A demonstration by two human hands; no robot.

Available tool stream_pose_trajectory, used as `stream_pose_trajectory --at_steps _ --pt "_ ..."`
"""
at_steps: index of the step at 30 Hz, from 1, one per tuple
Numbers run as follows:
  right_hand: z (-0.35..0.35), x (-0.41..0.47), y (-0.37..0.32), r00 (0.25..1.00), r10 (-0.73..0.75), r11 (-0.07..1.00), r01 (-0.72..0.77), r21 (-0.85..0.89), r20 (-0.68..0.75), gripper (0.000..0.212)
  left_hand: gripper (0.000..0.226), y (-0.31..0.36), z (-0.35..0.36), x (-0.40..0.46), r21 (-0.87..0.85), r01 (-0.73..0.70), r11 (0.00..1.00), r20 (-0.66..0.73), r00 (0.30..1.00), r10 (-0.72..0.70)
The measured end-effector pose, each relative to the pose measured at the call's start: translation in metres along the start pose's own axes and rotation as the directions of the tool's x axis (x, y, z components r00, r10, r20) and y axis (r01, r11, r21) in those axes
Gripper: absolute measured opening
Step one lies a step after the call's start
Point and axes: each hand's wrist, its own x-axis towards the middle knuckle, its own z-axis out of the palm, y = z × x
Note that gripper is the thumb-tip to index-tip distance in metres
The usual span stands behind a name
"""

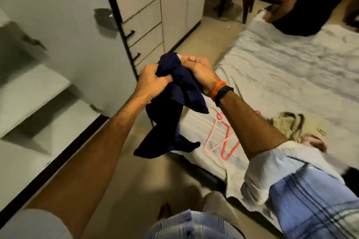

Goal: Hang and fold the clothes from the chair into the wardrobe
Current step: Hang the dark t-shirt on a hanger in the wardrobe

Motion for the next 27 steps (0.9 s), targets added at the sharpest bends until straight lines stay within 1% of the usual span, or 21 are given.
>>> stream_pose_trajectory --at_steps 2,4,6,7,9,10,11,13,14,16,17,20,23,25,27 --pt "0.026 0.01 0.004 0.997 0.024 0.999 -0.02 -0.051 0.074 0.024 0.029 -0.007 -0.03 -0.002 -0.033 0.027 0.999 -0.104 0.994 -0.03" --pt "0.046 0.018 0.007 0.989 0.025 0.993 -0.007 -0.121 0.144 0.032 0.023 -0.008 -0.055 -0.006 -0.015 0.03 0.999 -0.17 0.985 -0.032" --pt "0.065 0.027 0.009 0.969 0.026 0.985 0.017 -0.174 0.247 0.038 0.015 -0.006 -0.08 -0.011 0.023 0.055 0.998 -0.277 0.96 -0.047" --pt "0.078 0.033 0.007 0.948 0.031 0.98 0.034 -0.197 0.317 0.039 0.017 -0.006 -0.094 -0.013 0.03 0.075 0.997 -0.334 0.941 -0.061" --pt "0.094 0.046 0.008 0.906 0.047 0.962 0.072 -0.264 0.42 0.038 0.019 -0.004 -0.113 -0.017 0.061 0.111 0.992 -0.399 0.913 -0.078" --pt "0.107 0.054 0.006 0.881 0.053 0.951 0.099 -0.293 0.47 0.037 0.015 -0.003 -0.126 -0.019 0.079 0.139 0.987 -0.443 0.892 -0.09" --pt "0.116 0.06 0.006 0.87 0.044 0.943 0.126 -0.308 0.49 0.033 0.009 -0.002 -0.133 -0.02 0.087 0.159 0.983 -0.465 0.879 -0.102" --pt "0.141 0.072 0.003 0.83 0.02 0.935 0.182 -0.303 0.558 0.024 0.014 0.0 -0.152 -0.03 0.087 0.215 0.973 -0.546 0.827 -0.134" --pt "0.143 0.076 0.004 0.853 0.006 0.938 0.176 -0.299 0.522 0.021 0.017 -0.002 -0.156 -0.03 0.077 0.234 0.969 -0.527 0.835 -0.16" --pt "0.156 0.086 0.002 0.866 -0.007 0.948 0.165 -0.274 0.5 0.019 0.027 -0.005 -0.17 -0.038 0.068 0.274 0.959 -0.538 0.82 -0.196" --pt "0.163 0.09 -0.002 0.851 -0.005 0.951 0.166 -0.26 0.526 0.019 0.031 -0.005 -0.175 -0.045 0.069 0.304 0.95 -0.569 0.795 -0.213" --pt "0.18 0.096 -0.009 0.821 -0.006 0.971 0.141 -0.191 0.571 0.022 0.02 -0.009 -0.186 -0.063 0.102 0.396 0.913 -0.638 0.729 -0.246" --pt "0.193 0.092 -0.019 0.79 -0.006 0.977 0.135 -0.164 0.612 0.024 0.018 -0.016 -0.185 -0.081 0.123 0.487 0.865 -0.68 0.676 -0.284" --pt "0.197 0.091 -0.02 0.774 0.0 0.976 0.138 -0.169 0.633 0.025 0.025 -0.026 -0.186 -0.092 0.13 0.541 0.831 -0.675 0.662 -0.326" --pt "0.199 0.092 -0.021 0.769 0.022 0.978 0.114 -0.172 0.638 0.025 0.031 -0.03 -0.184 -0.102 0.142 0.568 0.81 -0.648 0.672 -0.358"
